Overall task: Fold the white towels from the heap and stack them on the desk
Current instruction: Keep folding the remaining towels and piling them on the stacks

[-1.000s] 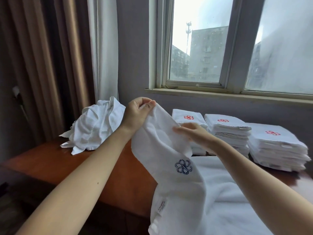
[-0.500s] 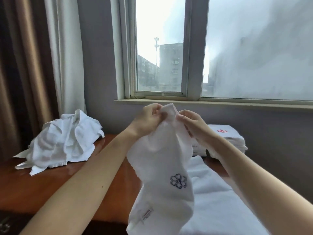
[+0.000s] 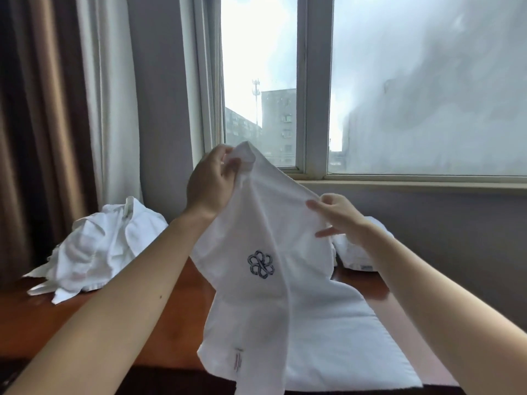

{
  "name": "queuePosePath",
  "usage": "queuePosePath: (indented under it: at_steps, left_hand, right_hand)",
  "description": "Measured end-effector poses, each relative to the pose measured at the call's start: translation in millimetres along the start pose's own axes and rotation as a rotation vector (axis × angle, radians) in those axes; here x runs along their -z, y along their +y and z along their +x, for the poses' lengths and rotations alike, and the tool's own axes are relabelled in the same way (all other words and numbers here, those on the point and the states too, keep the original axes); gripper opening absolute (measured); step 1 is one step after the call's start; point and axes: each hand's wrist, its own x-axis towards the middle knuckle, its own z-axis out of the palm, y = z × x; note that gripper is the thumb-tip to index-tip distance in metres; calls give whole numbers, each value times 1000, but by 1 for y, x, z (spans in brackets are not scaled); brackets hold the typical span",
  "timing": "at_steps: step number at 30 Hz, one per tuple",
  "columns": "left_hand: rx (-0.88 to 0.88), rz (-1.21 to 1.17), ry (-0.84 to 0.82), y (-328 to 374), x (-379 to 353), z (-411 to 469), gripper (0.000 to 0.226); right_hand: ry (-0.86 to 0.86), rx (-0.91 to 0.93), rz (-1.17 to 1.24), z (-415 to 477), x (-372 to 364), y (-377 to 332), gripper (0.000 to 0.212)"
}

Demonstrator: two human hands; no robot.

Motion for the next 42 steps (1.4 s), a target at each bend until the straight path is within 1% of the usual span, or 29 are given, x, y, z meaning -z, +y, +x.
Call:
queuePosePath:
  at_steps: [1,3,6,8,9,11,13,15,18,20,23,26,27,28,29,30,31,34,36,37,38,42]
  left_hand:
    - [7,53,5,-3,3,-1,21]
    - [8,116,28,-3,9,-2,22]
    - [-74,153,113,11,23,-3,23]
    - [-164,195,179,25,39,1,24]
    - [-202,225,205,32,48,4,26]
    - [-265,281,248,44,66,11,38]
    - [-318,322,289,51,83,18,47]
    - [-348,366,309,51,95,26,41]
    - [-385,450,278,38,105,37,34]
    - [-394,486,202,23,106,44,32]
    - [-294,575,3,-13,89,50,23]
    - [-125,684,-208,-63,51,33,20]
    - [-61,728,-283,-80,34,20,23]
    - [-1,769,-364,-94,16,5,28]
    - [55,785,-449,-106,-2,-14,35]
    - [108,759,-532,-115,-21,-34,40]
    - [158,693,-617,-121,-39,-57,43]
    - [295,431,-859,-128,-85,-126,44]
    - [350,356,-961,-127,-105,-161,41]
    - [358,352,-983,-126,-114,-174,40]
    - [350,374,-993,-125,-121,-183,43]
    - [309,492,-1057,-119,-136,-198,56]
  right_hand:
    - [74,38,86,-1,1,-4,25]
    - [240,184,181,-5,0,-14,28]
    - [511,501,121,-14,-4,-38,30]
    - [636,683,55,-23,-4,-57,32]
    - [671,742,10,-29,-3,-68,31]
    - [737,836,-76,-38,-4,-88,26]
    - [832,1007,-83,-41,-4,-106,22]
    - [886,1122,-96,-41,-6,-119,24]
    - [933,1140,-222,-33,-10,-119,25]
    - [915,1144,-305,-22,-16,-108,24]
    - [760,1069,-436,0,-36,-75,22]
    - [500,885,-572,18,-63,-25,15]
    - [365,775,-638,22,-73,-6,13]
    - [212,630,-706,24,-82,14,20]
    - [62,473,-763,24,-91,32,33]
    - [-64,326,-803,23,-99,51,43]
    - [-163,204,-831,20,-104,68,49]
    - [-390,-77,-891,8,-114,113,53]
    - [-457,-207,-916,-3,-117,138,52]
    - [-455,-230,-918,-10,-118,149,49]
    - [-439,-226,-922,-18,-118,160,48]
    - [-349,-137,-956,-42,-115,192,62]
